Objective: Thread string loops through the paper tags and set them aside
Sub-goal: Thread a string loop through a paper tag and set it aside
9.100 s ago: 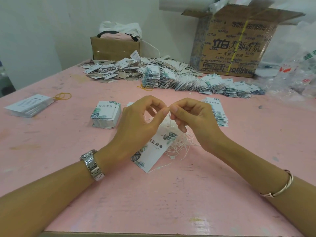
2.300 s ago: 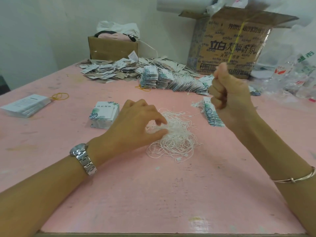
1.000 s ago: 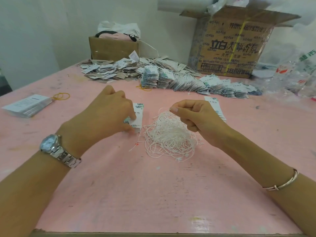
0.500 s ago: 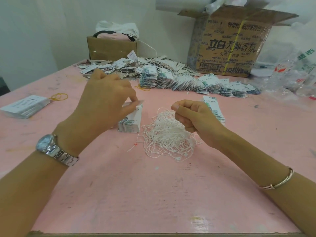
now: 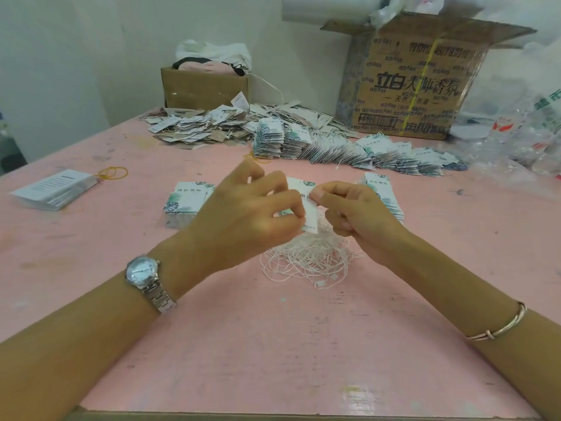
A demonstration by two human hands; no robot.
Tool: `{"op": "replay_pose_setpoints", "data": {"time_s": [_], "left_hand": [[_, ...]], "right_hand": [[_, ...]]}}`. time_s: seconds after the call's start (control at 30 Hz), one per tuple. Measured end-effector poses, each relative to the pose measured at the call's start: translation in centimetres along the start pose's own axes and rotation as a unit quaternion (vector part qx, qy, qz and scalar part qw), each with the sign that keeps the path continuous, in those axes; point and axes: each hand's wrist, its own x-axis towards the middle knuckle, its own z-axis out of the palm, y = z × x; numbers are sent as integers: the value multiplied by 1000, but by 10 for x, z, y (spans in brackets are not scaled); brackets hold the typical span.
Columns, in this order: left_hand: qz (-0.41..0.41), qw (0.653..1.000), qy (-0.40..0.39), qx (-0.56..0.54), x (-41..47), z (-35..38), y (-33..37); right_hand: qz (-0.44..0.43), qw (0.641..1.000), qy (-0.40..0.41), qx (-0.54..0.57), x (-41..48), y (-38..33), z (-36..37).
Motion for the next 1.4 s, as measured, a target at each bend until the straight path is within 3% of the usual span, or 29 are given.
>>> {"op": "replay_pose_setpoints", "data": {"time_s": [0.07, 0.17, 0.23, 0.37, 0.43, 0.53, 0.9, 1.13, 1.3, 1.4], "left_hand": [[-26, 999, -27, -16, -1, 1, -4], [-165, 982, -77, 41, -7, 1, -21], [-293, 936, -155, 116, -19, -1, -40], [-452, 786, -368, 208, -50, -5, -71], [-497, 750, -394, 186, -64, -2, -80], [-544, 727, -393, 145, -76, 2, -84], [-568, 712, -396, 116, -78, 7, -87], [-608, 717, -333, 78, -69, 1, -89], [-624, 752, -213, -3, -49, -3, -79], [-647, 728, -66, -217, -32, 0, -64]], "right_hand": [[-17, 1000, 23, -11, 0, 1, 1], [-30, 998, 54, -14, 1, 1, 1], [-30, 997, 64, -22, 1, 1, 0], [-24, 997, 64, -34, 1, 4, 0], [-23, 998, 57, -34, 1, 5, 1], [-20, 998, 48, -30, 1, 6, 3], [-14, 998, 53, -36, 1, 4, 3], [-10, 998, 48, -31, 0, 3, 2], [-47, 997, 53, -38, -1, 5, 3], [-95, 988, 80, -90, 0, 6, 4]]}}
